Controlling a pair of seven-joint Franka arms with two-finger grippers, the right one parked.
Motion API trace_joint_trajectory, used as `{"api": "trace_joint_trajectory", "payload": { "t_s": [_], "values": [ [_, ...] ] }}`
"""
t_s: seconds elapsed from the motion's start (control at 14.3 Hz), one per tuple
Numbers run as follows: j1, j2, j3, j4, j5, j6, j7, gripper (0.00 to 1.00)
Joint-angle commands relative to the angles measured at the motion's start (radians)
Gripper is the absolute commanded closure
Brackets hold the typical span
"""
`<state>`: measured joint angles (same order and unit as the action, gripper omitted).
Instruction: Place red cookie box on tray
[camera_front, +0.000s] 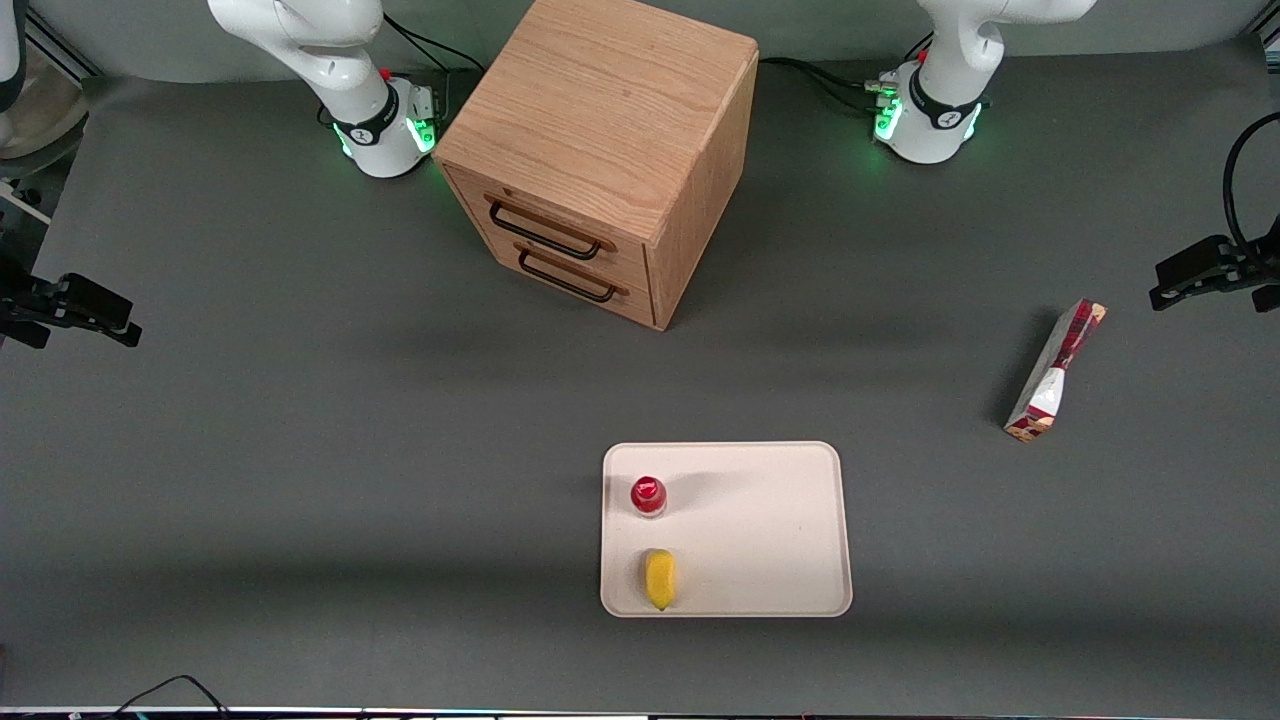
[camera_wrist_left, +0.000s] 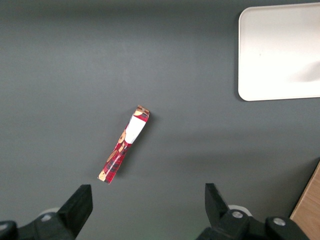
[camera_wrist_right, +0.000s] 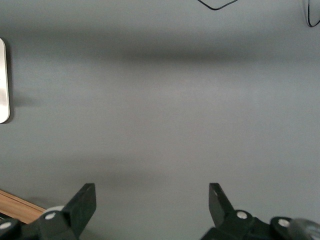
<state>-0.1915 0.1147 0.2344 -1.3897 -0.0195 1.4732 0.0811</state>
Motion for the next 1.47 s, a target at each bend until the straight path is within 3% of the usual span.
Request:
{"api": "trace_joint_trajectory", "payload": {
  "t_s": [0.0, 0.21, 0.35, 0.49, 0.84, 1.4],
  "values": [
    [0.001, 0.023, -0.001, 0.041, 0.0, -0.063, -0.008, 0.0],
    [0.001, 0.037, 0.003, 0.023, 0.003, -0.042, 0.032, 0.0],
    [0.001, 0.052, 0.014, -0.034, 0.032, -0.004, 0.202, 0.0],
    [0.003, 0.036, 0.029, -0.165, 0.093, 0.1, 0.337, 0.0],
    [0.004, -0.003, 0.101, -0.444, 0.095, 0.332, 0.58, 0.0],
    [0.009, -0.027, 0.132, -0.921, 0.095, 0.881, 0.672, 0.0]
  ]
}}
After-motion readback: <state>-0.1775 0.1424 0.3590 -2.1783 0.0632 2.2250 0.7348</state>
